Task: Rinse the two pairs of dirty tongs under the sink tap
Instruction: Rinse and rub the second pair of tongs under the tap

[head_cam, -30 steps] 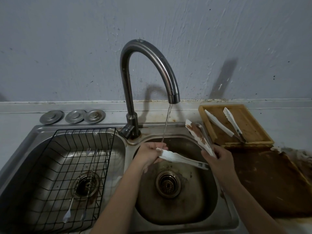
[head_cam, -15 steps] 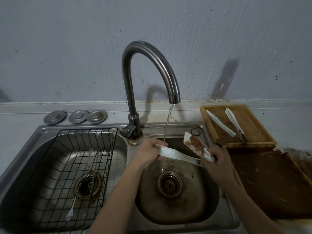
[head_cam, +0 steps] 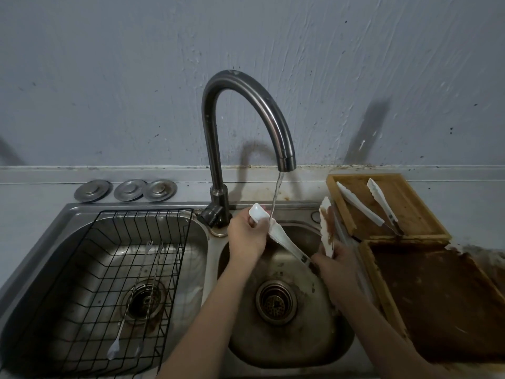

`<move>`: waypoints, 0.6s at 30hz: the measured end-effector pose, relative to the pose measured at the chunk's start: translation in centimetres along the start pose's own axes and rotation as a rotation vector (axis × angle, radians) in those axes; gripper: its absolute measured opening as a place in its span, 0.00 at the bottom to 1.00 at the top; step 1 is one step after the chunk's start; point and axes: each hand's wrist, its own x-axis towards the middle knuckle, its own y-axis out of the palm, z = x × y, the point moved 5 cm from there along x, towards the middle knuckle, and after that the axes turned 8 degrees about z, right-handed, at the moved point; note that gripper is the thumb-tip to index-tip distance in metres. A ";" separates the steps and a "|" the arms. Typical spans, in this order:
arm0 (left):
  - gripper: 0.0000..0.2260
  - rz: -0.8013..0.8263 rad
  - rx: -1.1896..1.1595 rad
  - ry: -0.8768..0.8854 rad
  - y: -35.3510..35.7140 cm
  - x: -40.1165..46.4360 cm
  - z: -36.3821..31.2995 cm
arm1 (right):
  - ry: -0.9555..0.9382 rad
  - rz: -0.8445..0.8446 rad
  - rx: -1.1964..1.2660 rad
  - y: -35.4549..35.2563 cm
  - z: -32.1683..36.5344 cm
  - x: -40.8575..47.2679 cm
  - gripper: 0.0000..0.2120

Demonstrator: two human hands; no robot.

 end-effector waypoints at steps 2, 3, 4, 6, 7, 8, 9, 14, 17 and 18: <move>0.06 0.028 0.021 0.027 -0.1 0.2 -0.5 | -0.009 0.009 0.019 0.4 -0.2 -0.1 0.21; 0.07 0.041 0.031 0.051 -0.2 0.2 -0.8 | -0.010 0.015 0.037 0.5 -0.4 -0.1 0.21; 0.08 0.052 0.039 0.076 -0.3 0.2 -1.1 | -0.013 0.026 0.051 0.6 -0.6 -0.1 0.21; 0.09 0.060 0.051 0.111 -0.4 0.0 -1.7 | -0.043 0.073 0.050 0.9 -0.8 -0.1 0.17; 0.09 0.066 0.044 0.115 -0.4 -0.1 -1.8 | -0.058 0.108 0.033 1.0 -0.9 -0.1 0.15; 0.09 0.080 0.019 0.107 -0.4 -0.1 -1.6 | -0.067 0.153 0.013 1.1 -1.0 -0.2 0.13; 0.09 0.106 -0.019 0.093 -0.3 -0.1 -1.5 | -0.075 0.211 -0.006 1.3 -1.0 -0.3 0.12; 0.10 0.263 -0.189 0.038 0.6 -0.7 -0.2 | -0.097 0.484 -0.085 2.1 -0.9 -2.0 0.12; 0.10 0.288 -0.264 -0.013 1.5 -0.9 0.7 | -0.065 0.541 -0.116 2.5 -1.1 -2.5 0.19; 0.11 0.295 -0.321 -0.063 1.9 -1.1 1.1 | -0.025 0.541 -0.125 2.6 -1.3 -2.6 0.20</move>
